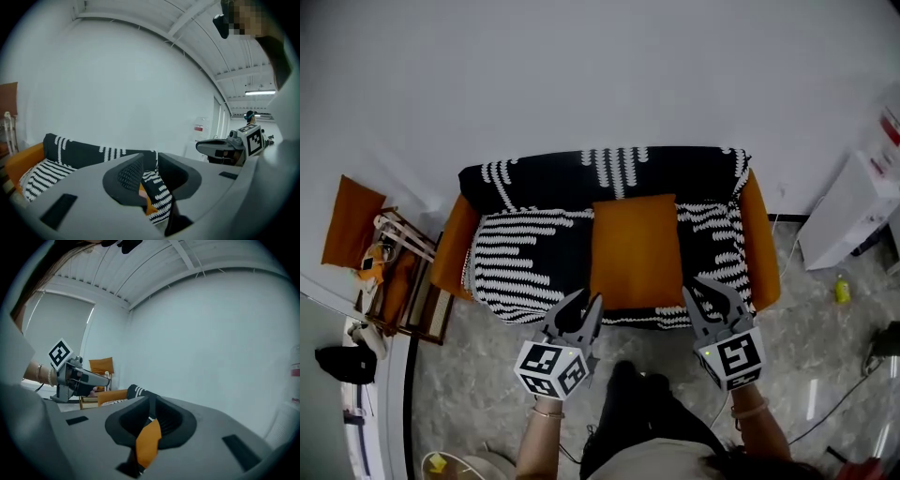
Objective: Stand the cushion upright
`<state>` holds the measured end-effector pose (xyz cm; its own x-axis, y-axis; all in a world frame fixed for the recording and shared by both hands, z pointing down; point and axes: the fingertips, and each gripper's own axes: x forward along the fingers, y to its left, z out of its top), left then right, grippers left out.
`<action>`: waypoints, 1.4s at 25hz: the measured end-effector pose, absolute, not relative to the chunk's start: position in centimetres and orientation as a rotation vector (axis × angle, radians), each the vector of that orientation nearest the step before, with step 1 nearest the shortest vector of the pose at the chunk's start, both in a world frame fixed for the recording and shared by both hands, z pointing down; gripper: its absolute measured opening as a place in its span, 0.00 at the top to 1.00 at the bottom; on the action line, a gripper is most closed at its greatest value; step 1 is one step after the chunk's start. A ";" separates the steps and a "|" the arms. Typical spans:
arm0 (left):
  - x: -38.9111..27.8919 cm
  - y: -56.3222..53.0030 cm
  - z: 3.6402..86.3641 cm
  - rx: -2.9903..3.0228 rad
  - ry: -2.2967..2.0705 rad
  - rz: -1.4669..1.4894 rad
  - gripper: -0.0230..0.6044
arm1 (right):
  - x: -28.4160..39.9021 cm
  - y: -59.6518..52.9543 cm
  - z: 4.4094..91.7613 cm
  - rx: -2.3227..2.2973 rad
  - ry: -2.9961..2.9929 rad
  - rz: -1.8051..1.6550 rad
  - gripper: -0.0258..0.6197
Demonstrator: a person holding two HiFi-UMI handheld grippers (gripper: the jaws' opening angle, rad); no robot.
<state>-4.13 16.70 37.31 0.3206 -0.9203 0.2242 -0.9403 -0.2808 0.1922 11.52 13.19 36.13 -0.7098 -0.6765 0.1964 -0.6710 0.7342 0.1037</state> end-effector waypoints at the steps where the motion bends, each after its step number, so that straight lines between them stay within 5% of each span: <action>1: -4.4 16.4 37.9 2.298 -1.674 0.111 0.79 | 11.5 12.7 36.6 1.072 -2.710 -0.034 0.90; 35: -14.0 5.5 64.7 2.031 -1.481 0.387 0.66 | 8.7 0.4 62.3 0.952 -2.415 0.191 0.76</action>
<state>-13.99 5.49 64.67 0.3387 -0.7634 0.5500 -0.9349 -0.2072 0.2881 8.69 0.42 62.29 -0.6100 -0.5928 0.5258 -0.6682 0.7415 0.0607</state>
